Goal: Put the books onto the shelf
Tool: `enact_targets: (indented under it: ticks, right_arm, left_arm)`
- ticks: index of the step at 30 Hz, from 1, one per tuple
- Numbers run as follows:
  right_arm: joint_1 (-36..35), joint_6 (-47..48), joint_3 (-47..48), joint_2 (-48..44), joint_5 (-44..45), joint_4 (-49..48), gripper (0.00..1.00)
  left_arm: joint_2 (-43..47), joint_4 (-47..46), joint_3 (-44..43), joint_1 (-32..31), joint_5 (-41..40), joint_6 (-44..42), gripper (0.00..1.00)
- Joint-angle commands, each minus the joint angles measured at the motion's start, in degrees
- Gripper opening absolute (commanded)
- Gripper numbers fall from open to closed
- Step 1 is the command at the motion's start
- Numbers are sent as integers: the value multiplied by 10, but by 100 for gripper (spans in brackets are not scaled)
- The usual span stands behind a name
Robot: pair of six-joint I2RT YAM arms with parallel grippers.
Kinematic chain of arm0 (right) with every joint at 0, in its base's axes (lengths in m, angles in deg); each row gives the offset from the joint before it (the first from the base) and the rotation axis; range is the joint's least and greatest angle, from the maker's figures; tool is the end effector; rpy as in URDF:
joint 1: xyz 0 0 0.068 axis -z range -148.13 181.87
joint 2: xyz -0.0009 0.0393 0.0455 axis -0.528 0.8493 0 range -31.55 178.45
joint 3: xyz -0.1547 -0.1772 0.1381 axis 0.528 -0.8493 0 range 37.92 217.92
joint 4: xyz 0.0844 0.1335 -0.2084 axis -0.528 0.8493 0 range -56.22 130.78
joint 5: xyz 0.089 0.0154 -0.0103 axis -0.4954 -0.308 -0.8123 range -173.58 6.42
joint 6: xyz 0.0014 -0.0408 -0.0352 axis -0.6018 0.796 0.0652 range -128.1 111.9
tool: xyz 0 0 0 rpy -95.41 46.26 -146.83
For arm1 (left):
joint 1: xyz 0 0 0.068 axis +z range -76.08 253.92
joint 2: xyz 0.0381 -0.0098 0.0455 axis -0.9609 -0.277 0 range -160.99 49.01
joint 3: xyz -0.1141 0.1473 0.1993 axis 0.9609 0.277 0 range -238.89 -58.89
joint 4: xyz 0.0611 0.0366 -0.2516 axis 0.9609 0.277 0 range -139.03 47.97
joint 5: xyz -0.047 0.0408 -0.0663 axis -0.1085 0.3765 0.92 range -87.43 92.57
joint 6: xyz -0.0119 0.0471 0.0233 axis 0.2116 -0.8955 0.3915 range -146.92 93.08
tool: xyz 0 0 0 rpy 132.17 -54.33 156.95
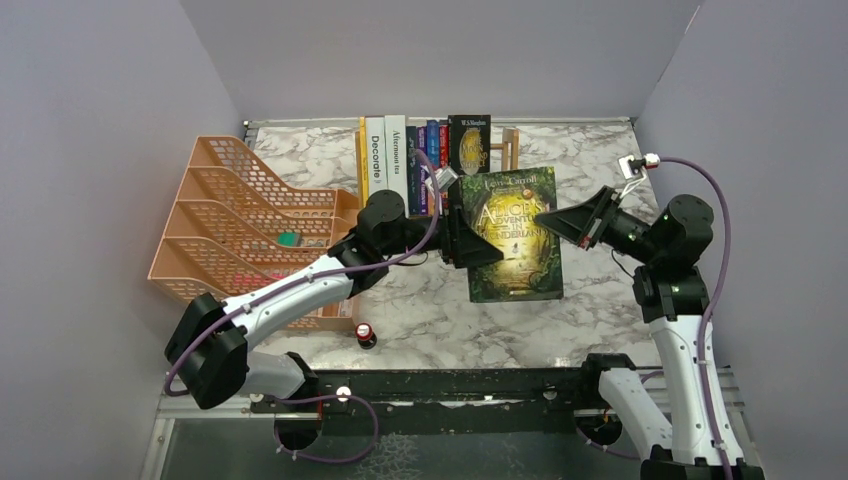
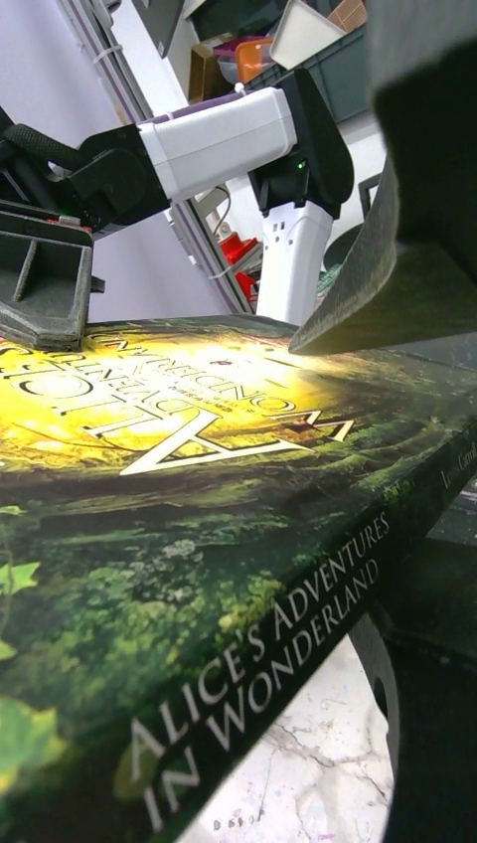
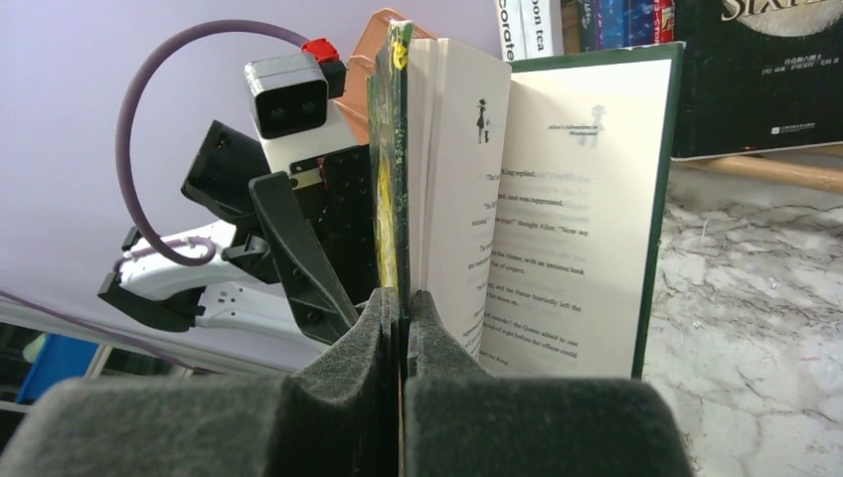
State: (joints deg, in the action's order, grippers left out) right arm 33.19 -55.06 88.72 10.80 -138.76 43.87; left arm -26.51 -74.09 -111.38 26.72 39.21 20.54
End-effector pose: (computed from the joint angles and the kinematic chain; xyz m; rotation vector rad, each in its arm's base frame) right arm 0.1534 0.0257 0.3840 -0.0860 1.7681 1.3549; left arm 0.1920 -0.2385 0.3322 0.5958 1.7493 -1.7239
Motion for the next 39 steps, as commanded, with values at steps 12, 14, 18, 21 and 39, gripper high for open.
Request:
enact_targets:
  ticks: [12,14,18,21,39]
  right_arm:
    - [-2,40,3,13,24,-17,19]
    - [-2,75,29,19,72,43,33]
    - [-2,118,70,40,194,150,54]
    - [-2,129,72,47,241,183,60]
    - [-2,140,14,51,298,179,64]
  left_arm:
    - [52,-72,8,9,-45,18,10]
    - [54,-71,11,15,-55,14,1]
    - [62,-58,17,37,-69,13,0]
    - [65,-29,11,54,-73,9,0]
    - [-82,451,-329,70,-373,-274,0]
